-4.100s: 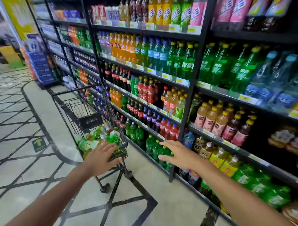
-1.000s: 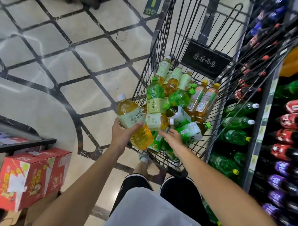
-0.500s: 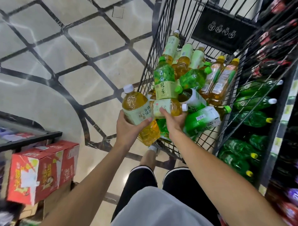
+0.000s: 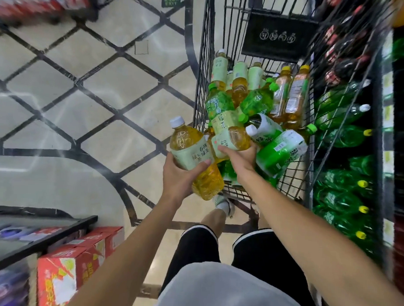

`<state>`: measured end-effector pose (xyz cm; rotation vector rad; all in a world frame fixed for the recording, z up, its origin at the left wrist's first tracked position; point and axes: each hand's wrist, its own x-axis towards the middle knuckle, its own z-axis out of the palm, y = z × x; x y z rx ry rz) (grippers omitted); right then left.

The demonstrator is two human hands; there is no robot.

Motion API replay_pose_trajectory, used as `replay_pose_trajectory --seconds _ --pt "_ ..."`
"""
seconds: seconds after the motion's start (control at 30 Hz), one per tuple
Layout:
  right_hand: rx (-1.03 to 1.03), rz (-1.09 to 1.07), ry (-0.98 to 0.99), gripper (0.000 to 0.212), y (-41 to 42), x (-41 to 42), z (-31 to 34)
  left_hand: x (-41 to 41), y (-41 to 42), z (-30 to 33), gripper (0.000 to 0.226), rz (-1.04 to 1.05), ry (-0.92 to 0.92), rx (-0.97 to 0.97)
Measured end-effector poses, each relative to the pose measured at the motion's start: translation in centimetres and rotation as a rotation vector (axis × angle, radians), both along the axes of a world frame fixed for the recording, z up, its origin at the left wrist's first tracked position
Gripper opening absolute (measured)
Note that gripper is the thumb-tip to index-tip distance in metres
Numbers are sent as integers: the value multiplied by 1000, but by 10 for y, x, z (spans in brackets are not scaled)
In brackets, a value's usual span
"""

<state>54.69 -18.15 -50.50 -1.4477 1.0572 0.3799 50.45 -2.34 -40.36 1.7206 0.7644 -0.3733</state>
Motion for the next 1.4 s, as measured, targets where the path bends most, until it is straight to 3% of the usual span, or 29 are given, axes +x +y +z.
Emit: replay_pose_trajectory --seconds 0.17,0.33,0.4,0.57,0.8,0.9,0.97,1.07,1.23,1.4 --pt "-68 1 -108 82 -46 -13 70 -6 4 39 71 -145 -7 -47" --pt "-60 -66 -354 53 -108 -55 152 -11 -15 92 84 -260 -78 -102" --pt "-81 -69 -448 44 -132 -77 185 -17 -28 117 80 -306 -125 -102" --pt "-109 -58 -648 70 -187 -151 257 -53 -73 172 93 -395 -243 -183" --pt "-185 -126 -803 48 -234 -284 336 -117 -126 201 106 -574 -359 -127" --pt "-235 -167 -843 53 -241 -343 359 -166 -157 250 76 -733 -387 -156" --pt "-283 -221 -863 53 -240 -381 370 -191 -172 267 58 -835 -412 -187" --pt "-354 -292 -867 52 -230 -434 385 -218 -186 282 77 -981 -456 -255" --pt "-480 -486 -857 61 -189 -513 403 -261 -191 299 56 -1132 -506 -335" --pt "-590 -666 -795 64 -127 -591 412 -307 -177 306 70 -1305 -526 -481"
